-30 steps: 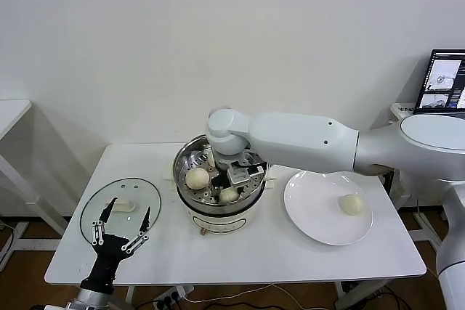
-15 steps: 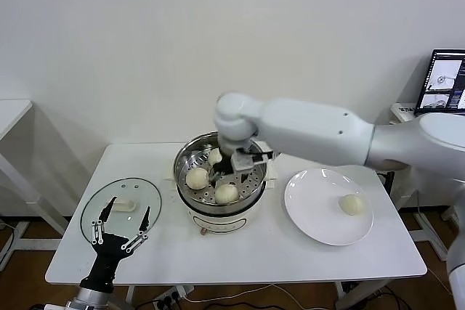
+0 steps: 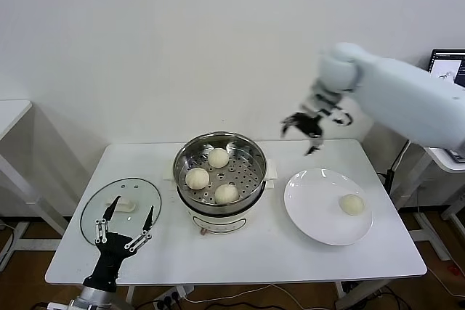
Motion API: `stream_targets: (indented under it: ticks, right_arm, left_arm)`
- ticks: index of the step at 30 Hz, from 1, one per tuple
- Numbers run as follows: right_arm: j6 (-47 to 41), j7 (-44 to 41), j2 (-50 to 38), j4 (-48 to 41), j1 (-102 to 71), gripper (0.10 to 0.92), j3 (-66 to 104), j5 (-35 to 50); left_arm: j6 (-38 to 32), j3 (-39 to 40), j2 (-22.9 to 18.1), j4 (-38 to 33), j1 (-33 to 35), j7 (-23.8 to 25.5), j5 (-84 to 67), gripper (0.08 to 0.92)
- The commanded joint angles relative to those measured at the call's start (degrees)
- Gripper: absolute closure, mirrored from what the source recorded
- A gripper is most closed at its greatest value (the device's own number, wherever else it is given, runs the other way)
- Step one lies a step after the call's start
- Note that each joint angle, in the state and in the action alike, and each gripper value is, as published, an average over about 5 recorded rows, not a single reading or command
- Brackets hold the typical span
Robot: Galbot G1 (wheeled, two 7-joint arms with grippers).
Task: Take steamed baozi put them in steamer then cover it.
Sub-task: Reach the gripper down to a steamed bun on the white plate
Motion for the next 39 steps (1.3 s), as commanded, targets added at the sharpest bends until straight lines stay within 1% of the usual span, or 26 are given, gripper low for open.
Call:
stream_targets:
  ticks: [1,7,18,25,36,39]
  right_arm:
    - [-9.0,0.2,-10.3,-13.5,-12.0,0.203,3.1,3.1]
    - [-7.8,5.1,-7.5,-17.2,-19.8,0.203,5.8,0.4]
    - [-7.6,8.2,-3.0,-21.0,-25.5,0.203,8.9,-4.2]
    - [-7.4,9.4,-1.0,-22.8,-26.5,0.203,9.9,-5.5]
    - [-7.5,9.0,0.5,-23.9,-26.3,0.205,9.9,-6.5]
    - [-7.5,8.8,0.6,-23.8,-26.2,0.231,9.8,-6.4]
  left_arm:
    - [0.4,0.0,0.0,-0.2,0.0,-0.5,0.2,0.177]
    - [0.6,-0.3,0.0,-0.2,0.2,-0.9,0.3,0.177]
    - [0.4,-0.5,-0.1,0.3,0.4,-1.0,0.4,0.177]
    - [0.3,-0.8,-0.1,0.4,0.5,-1.4,0.7,0.177]
    - [0.3,-1.1,0.0,0.6,0.5,-1.5,0.7,0.177]
    - [0.3,-1.1,-0.1,0.6,0.5,-1.6,0.7,0.177]
